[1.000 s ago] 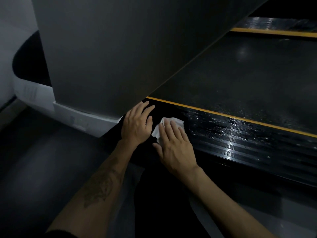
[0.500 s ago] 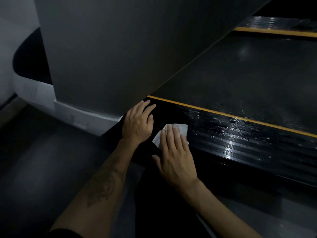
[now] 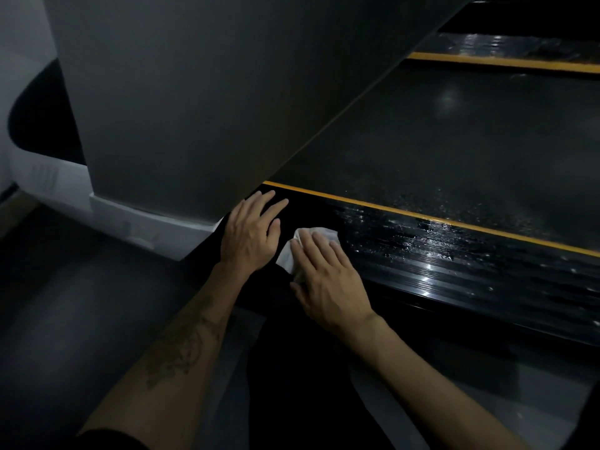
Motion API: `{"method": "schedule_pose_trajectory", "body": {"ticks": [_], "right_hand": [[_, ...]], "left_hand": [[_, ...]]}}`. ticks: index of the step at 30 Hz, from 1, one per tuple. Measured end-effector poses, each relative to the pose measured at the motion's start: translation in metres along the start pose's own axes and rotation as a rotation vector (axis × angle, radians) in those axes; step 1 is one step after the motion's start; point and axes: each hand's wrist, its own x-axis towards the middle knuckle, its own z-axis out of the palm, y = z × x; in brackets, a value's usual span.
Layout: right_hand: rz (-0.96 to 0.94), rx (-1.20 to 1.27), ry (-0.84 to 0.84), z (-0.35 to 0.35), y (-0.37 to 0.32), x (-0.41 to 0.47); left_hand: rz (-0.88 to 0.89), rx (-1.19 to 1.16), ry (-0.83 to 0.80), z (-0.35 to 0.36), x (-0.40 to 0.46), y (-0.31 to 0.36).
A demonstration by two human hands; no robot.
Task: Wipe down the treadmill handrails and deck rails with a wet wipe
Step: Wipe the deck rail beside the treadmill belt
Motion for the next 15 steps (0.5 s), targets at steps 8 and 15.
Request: {"method": "schedule_pose_trajectory", "body": {"ticks": [8, 15], "right_hand": [[0.180, 0.004, 0.004, 0.006, -0.015, -0.021], [0.147, 0.036, 0.018, -0.006, 0.006, -0.015]], "left_hand": [[-0.027, -0.037, 0.018, 0.001, 0.001, 0.002], [-0.201, -0.097, -0.032, 0.001, 0.012, 0.020]]}}
